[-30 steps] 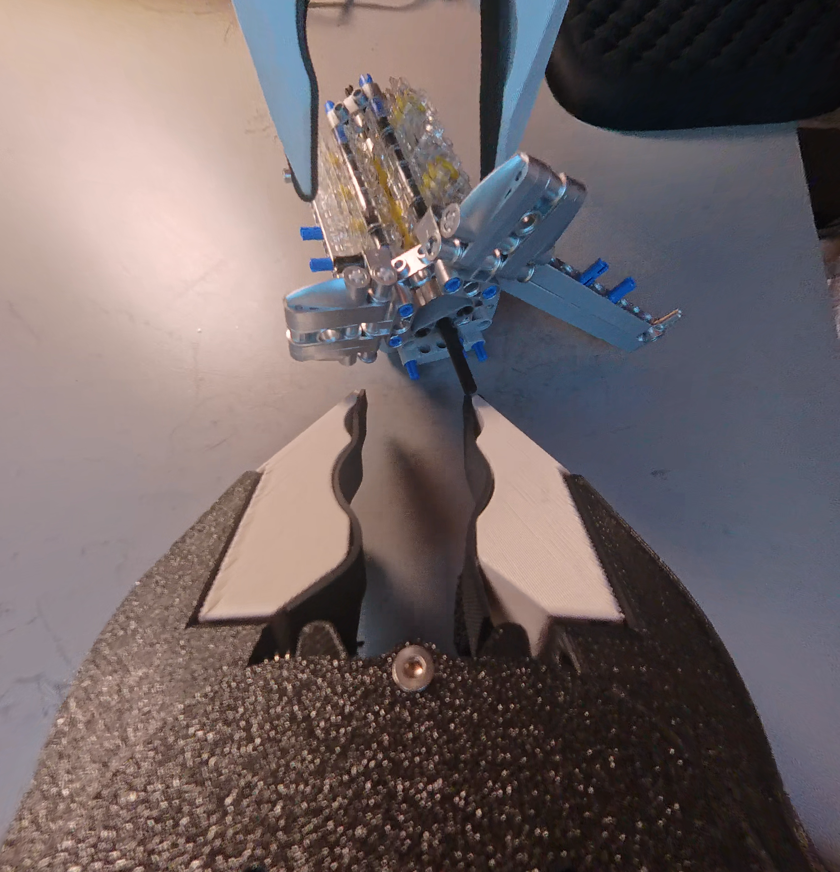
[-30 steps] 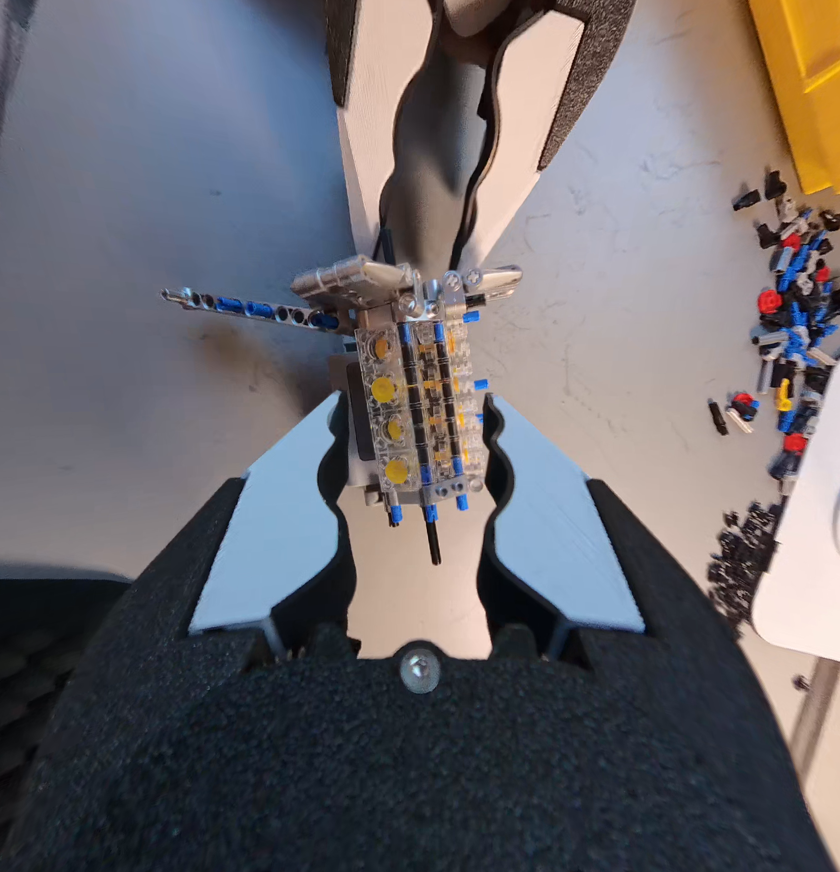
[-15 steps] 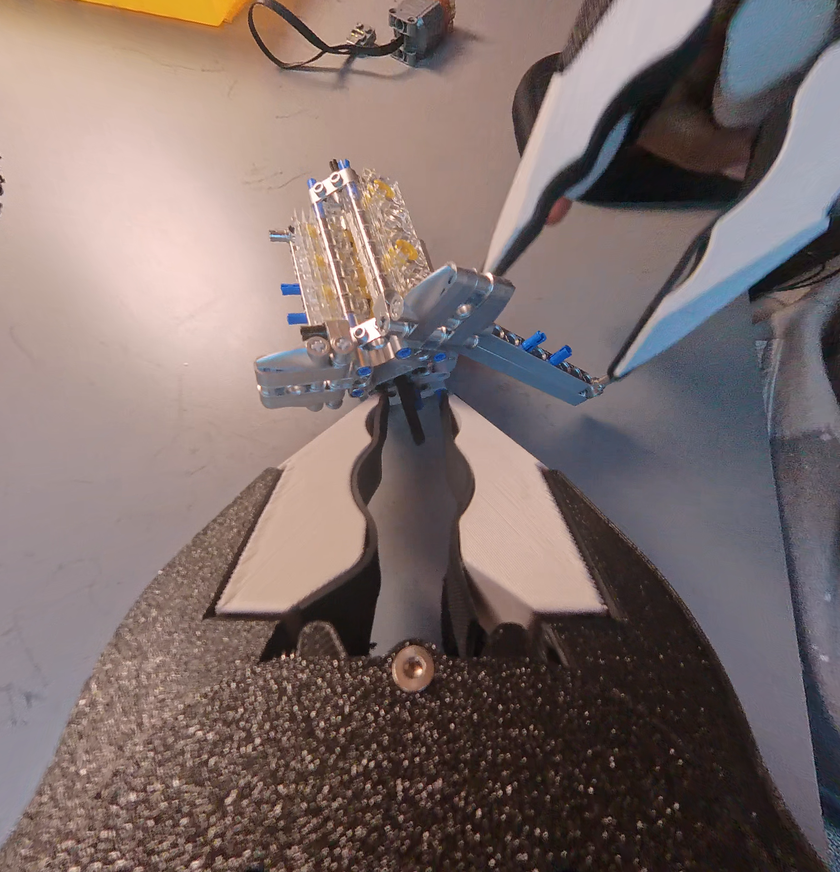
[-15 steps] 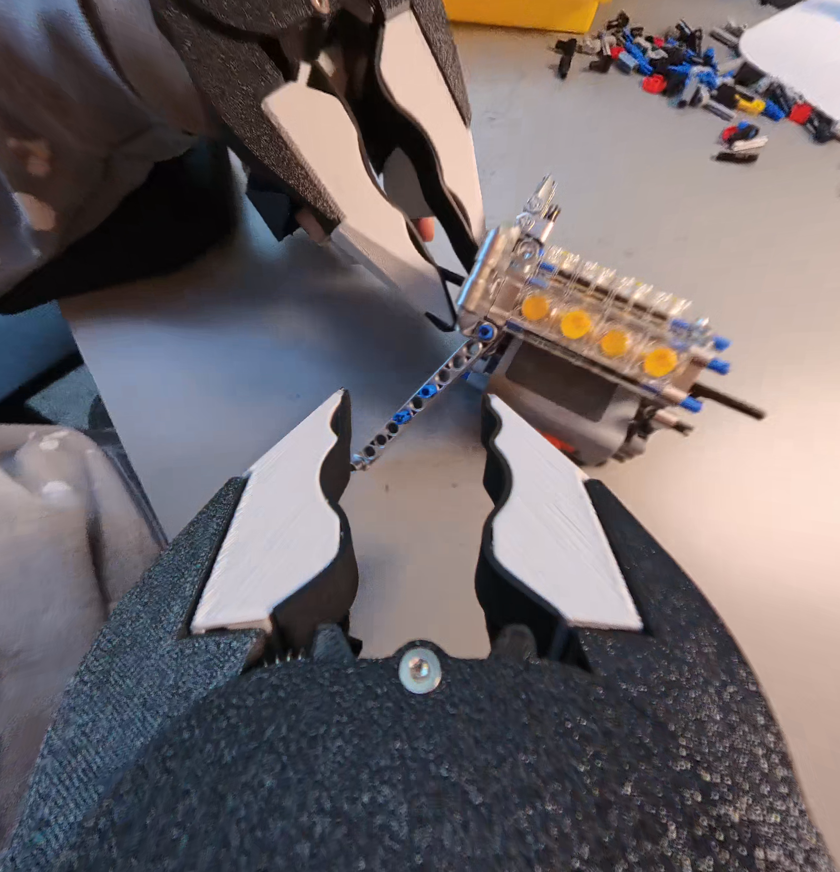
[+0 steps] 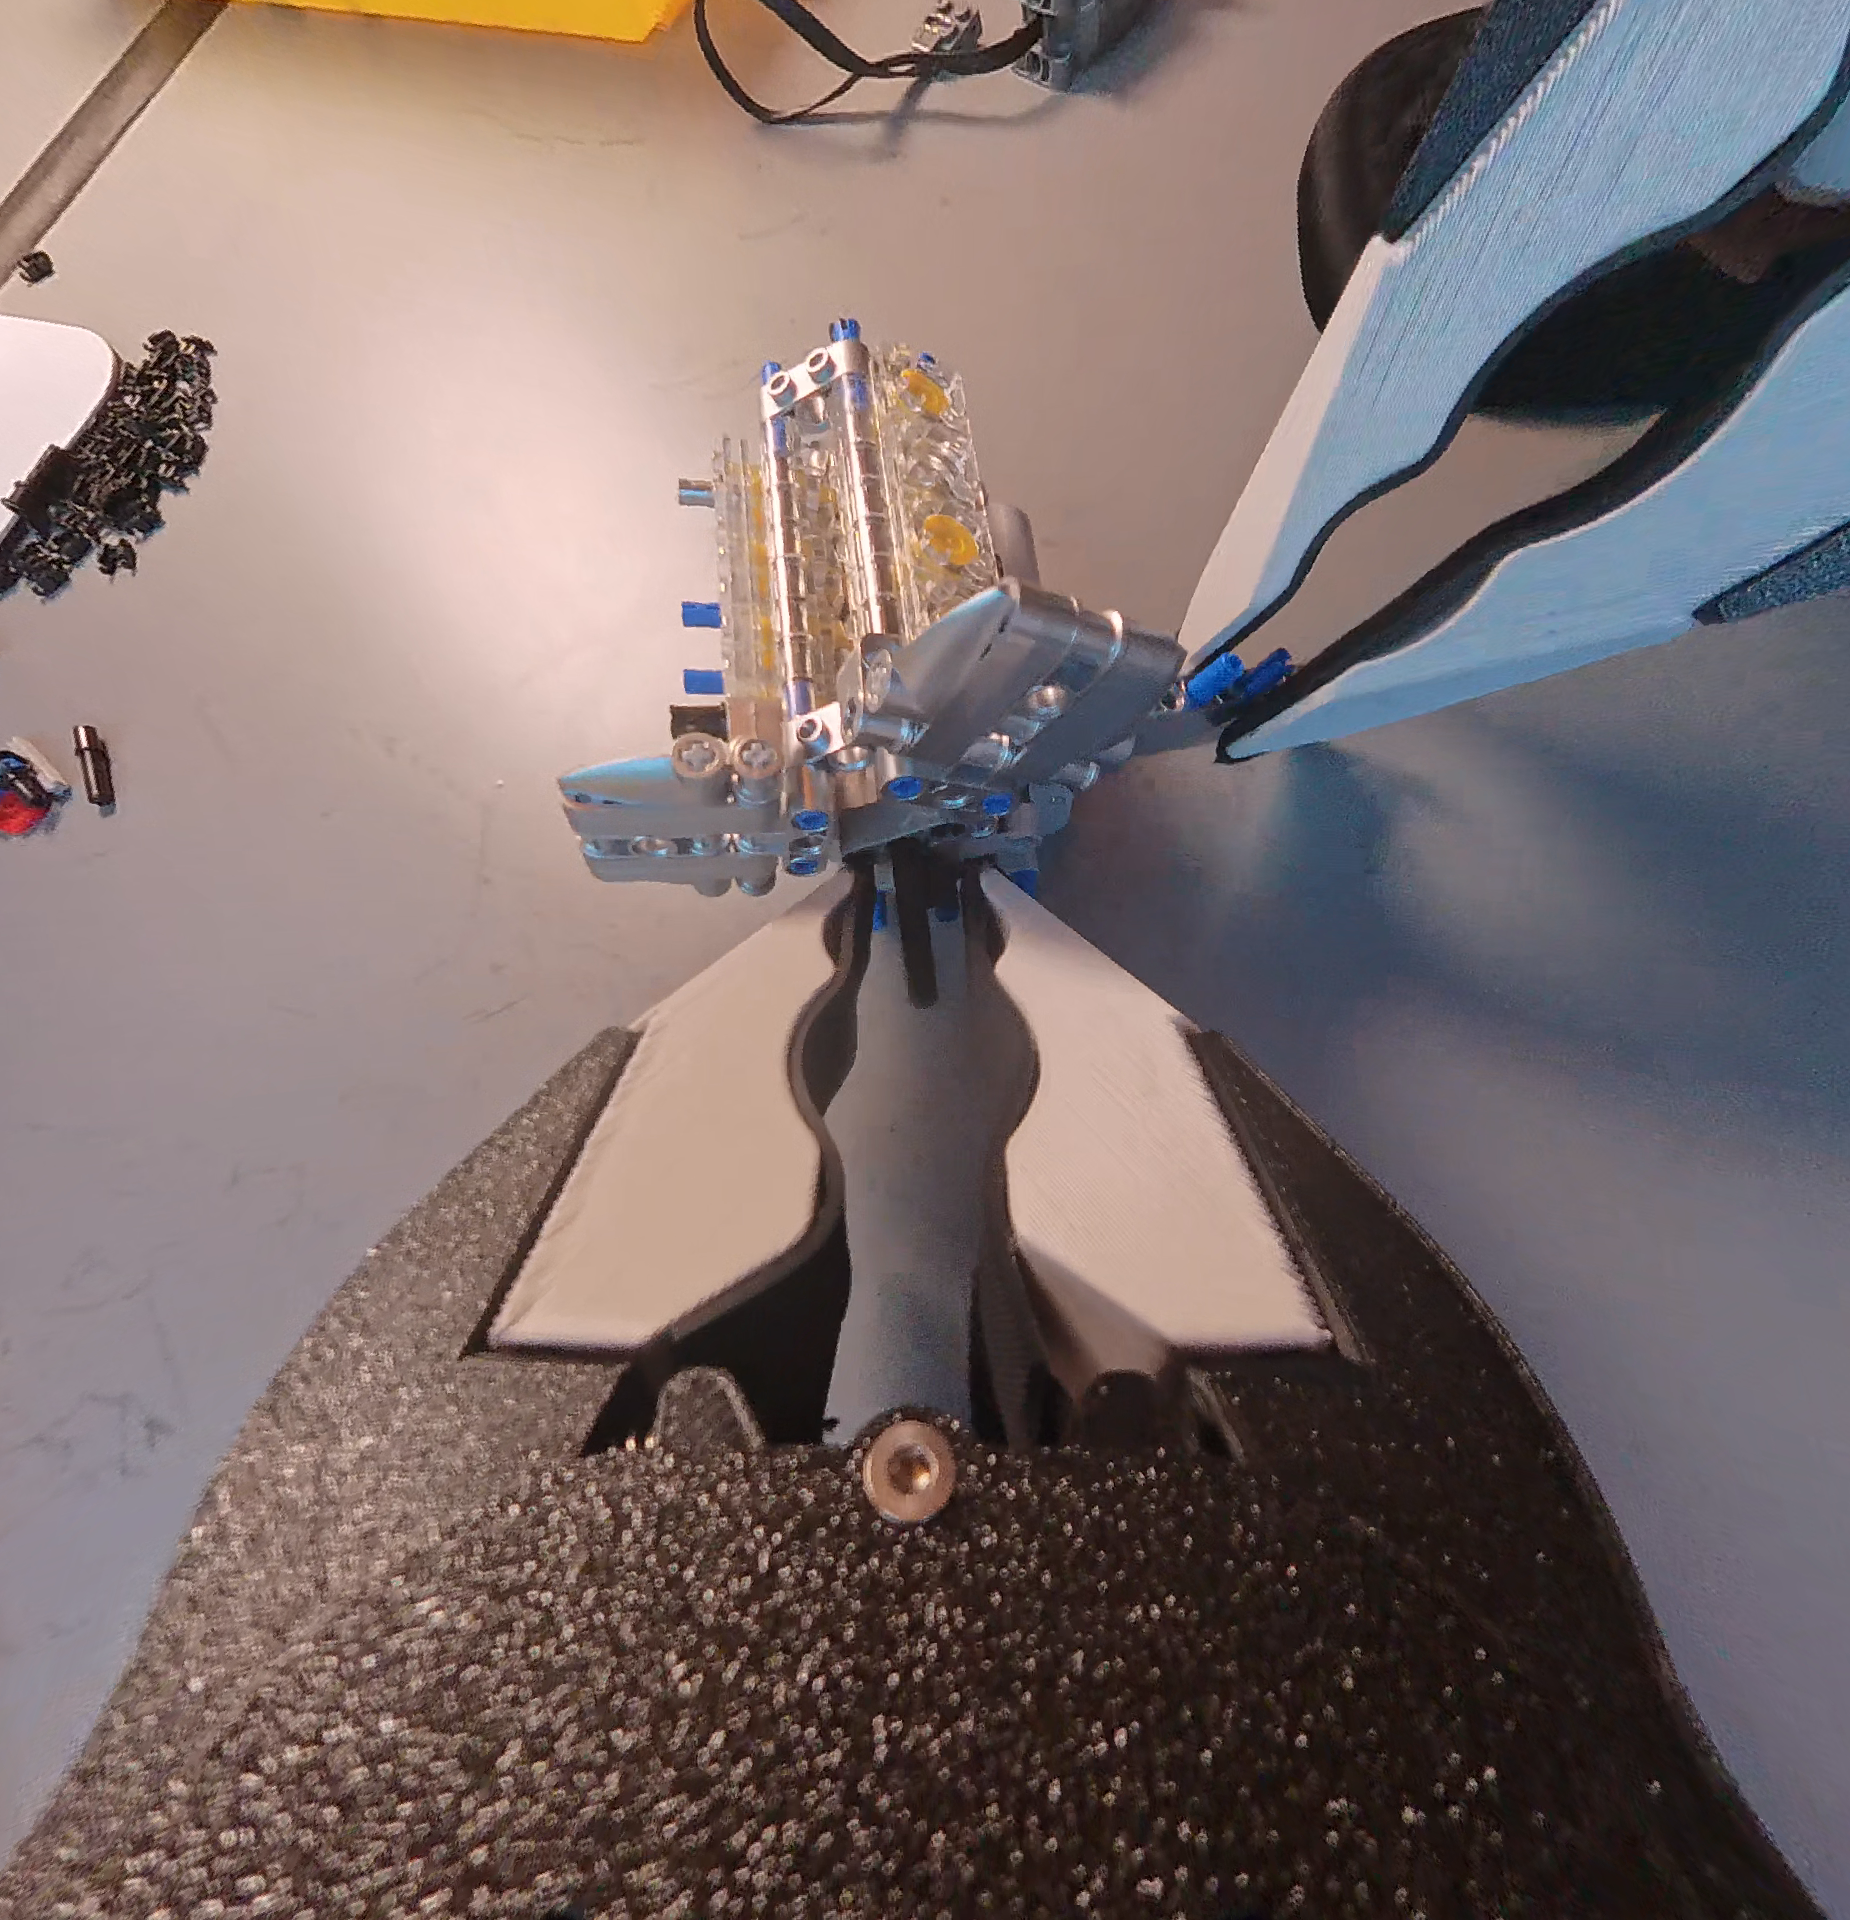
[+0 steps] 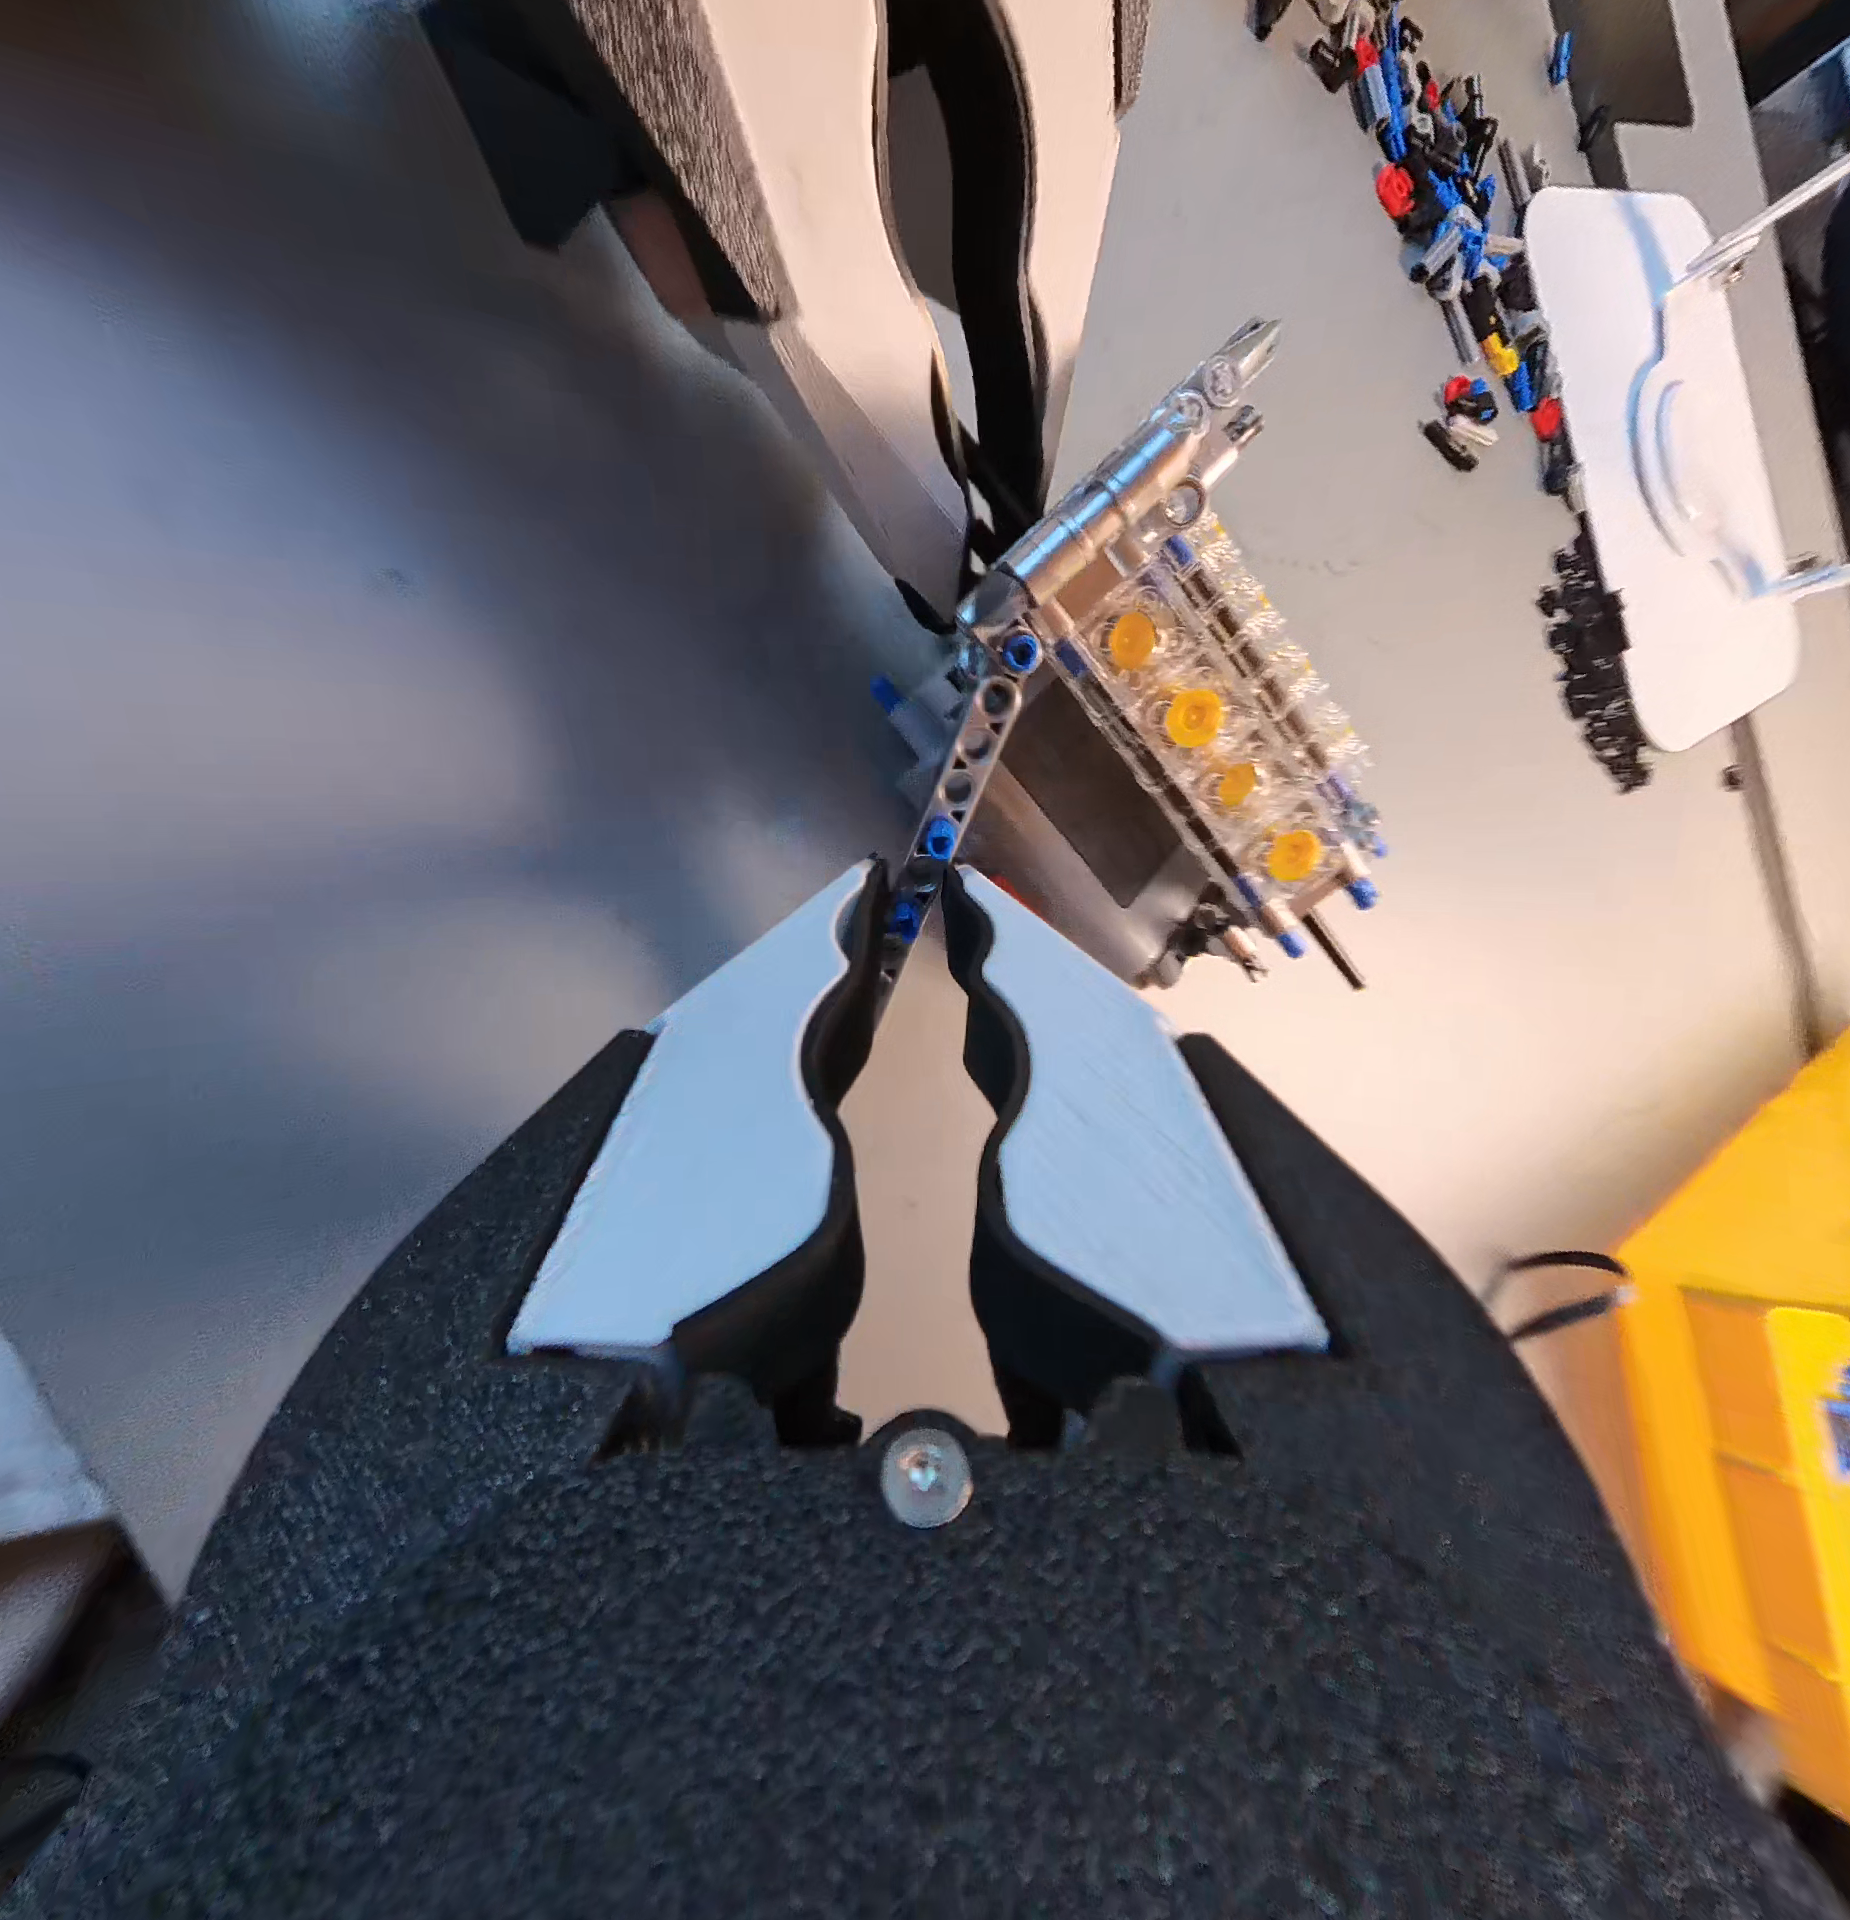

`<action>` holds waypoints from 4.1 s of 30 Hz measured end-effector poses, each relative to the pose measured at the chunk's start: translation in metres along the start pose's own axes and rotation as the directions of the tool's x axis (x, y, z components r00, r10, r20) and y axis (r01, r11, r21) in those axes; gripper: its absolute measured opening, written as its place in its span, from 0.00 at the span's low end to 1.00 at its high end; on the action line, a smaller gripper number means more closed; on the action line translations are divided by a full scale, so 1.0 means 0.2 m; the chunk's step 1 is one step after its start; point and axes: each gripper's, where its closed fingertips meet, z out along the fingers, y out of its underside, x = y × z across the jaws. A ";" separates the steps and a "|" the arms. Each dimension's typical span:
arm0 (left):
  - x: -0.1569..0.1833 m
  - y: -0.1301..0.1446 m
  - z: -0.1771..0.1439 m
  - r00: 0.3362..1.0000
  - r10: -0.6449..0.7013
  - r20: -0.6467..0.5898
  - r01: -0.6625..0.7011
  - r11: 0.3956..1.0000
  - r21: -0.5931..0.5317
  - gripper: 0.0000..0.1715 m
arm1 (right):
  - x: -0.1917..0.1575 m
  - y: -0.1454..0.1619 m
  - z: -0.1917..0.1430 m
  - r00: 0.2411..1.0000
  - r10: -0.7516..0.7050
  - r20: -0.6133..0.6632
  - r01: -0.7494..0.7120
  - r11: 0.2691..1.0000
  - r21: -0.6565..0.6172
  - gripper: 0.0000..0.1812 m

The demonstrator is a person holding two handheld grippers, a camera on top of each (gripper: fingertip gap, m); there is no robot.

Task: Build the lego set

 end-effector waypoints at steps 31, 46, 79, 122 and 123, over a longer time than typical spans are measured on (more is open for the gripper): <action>-0.04 -0.01 0.02 0.860 0.466 0.206 -0.461 0.884 -0.076 0.04 | 0.24 0.02 0.16 0.761 -0.455 0.463 0.493 0.869 0.045 0.49; -0.08 -0.02 -0.03 0.946 0.305 0.108 -0.313 0.947 0.070 0.02 | 0.28 -0.02 0.08 0.856 -0.414 0.310 0.347 0.904 0.251 0.37; -0.73 0.04 -0.07 0.990 0.133 0.052 -0.136 0.988 0.072 0.06 | 0.26 0.02 0.17 0.904 0.038 0.426 -0.168 0.948 0.272 0.30; -0.21 0.05 -0.07 0.994 0.006 0.105 -0.012 0.998 0.054 0.19 | 0.24 -0.18 0.05 0.987 -0.060 0.147 -0.023 0.861 0.508 0.24; -0.21 0.04 -0.05 0.994 0.002 0.111 -0.009 0.998 0.058 0.19 | 0.25 -0.17 0.07 0.992 -0.054 0.111 -0.008 0.870 0.493 0.24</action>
